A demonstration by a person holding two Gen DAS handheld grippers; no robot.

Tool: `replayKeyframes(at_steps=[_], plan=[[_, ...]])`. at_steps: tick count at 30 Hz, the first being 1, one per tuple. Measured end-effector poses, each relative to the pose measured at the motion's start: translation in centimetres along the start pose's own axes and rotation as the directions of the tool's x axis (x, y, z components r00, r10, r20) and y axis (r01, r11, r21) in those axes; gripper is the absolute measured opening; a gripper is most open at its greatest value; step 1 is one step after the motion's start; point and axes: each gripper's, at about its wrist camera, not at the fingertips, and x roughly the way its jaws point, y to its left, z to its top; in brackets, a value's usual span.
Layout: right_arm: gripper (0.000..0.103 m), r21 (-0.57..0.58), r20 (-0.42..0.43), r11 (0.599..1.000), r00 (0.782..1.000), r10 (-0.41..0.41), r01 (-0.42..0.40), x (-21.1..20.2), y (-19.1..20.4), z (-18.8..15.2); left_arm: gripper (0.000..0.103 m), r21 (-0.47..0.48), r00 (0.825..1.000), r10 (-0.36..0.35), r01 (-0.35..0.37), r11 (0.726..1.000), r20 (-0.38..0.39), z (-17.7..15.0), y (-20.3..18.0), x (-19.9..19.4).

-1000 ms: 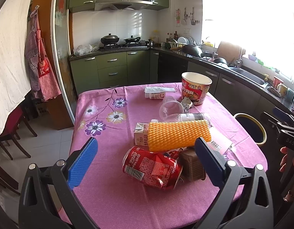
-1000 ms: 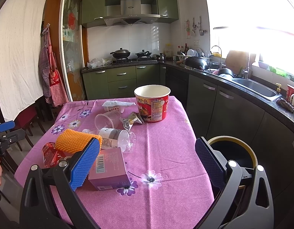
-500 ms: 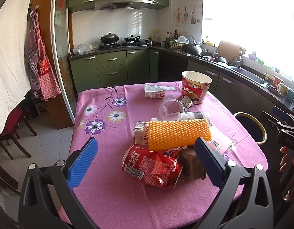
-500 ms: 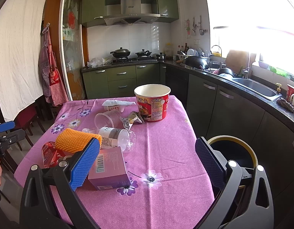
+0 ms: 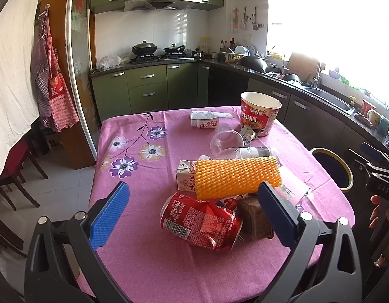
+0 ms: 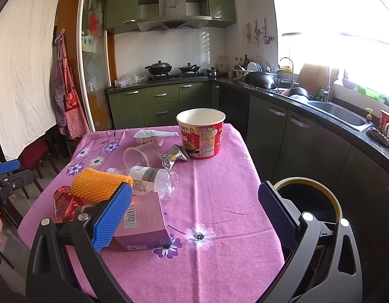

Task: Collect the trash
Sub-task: 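Grasp the red-and-white paper noodle cup with the right gripper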

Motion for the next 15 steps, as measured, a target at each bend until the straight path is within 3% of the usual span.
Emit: replayKeyframes(at_steps=[4,8,12,15], plan=[[0.099,0.02,0.003,1.0,1.0,0.005,-0.005,0.8,-0.8,0.7,0.097,0.004,1.0,-0.008,0.008,1.0,-0.015,1.3,0.7,1.7],[0.099,0.044,0.007,0.997,0.998,0.065,-0.066,2.7,-2.6,3.2,0.097,0.003,1.0,-0.012,0.012,1.0,-0.023,4.1,2.0,4.4],[0.099,0.069,-0.092,0.988,0.985,0.144,-0.138,6.9,-4.3,7.3,0.097,0.022,1.0,0.013,-0.013,1.0,-0.013,7.2,2.9,7.7],[0.099,0.069,-0.201,0.99,0.97,0.137,-0.125,11.2,-5.3,10.4,0.097,0.016,1.0,0.006,-0.006,1.0,-0.016,9.6,3.6,10.6]])
